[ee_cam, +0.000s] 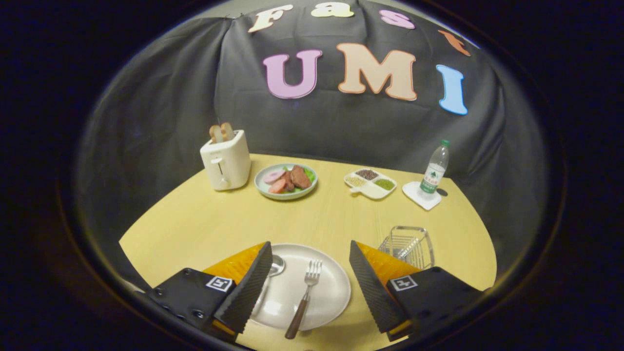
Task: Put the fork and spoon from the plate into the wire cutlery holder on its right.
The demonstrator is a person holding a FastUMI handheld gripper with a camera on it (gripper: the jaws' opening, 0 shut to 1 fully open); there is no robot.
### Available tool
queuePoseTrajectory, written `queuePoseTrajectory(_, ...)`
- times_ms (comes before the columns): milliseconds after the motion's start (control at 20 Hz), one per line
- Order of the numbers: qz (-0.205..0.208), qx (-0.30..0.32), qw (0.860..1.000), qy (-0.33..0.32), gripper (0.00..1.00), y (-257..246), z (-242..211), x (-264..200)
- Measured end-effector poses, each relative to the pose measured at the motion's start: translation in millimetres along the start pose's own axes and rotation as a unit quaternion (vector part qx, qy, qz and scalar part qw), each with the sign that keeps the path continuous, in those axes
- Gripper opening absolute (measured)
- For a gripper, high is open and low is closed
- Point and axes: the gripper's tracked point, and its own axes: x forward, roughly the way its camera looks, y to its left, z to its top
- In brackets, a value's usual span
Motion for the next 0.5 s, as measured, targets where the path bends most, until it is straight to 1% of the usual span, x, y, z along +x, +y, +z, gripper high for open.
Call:
queuePoseTrajectory(200, 0.002, -0.008, 0.999, 0.054, 1.0, 3.5, -36.5, 13.1)
queuePoseTrajectory(500, 0.01, -0.028, 0.993, 0.118, 1.0, 10.6, -75.7, 24.3)
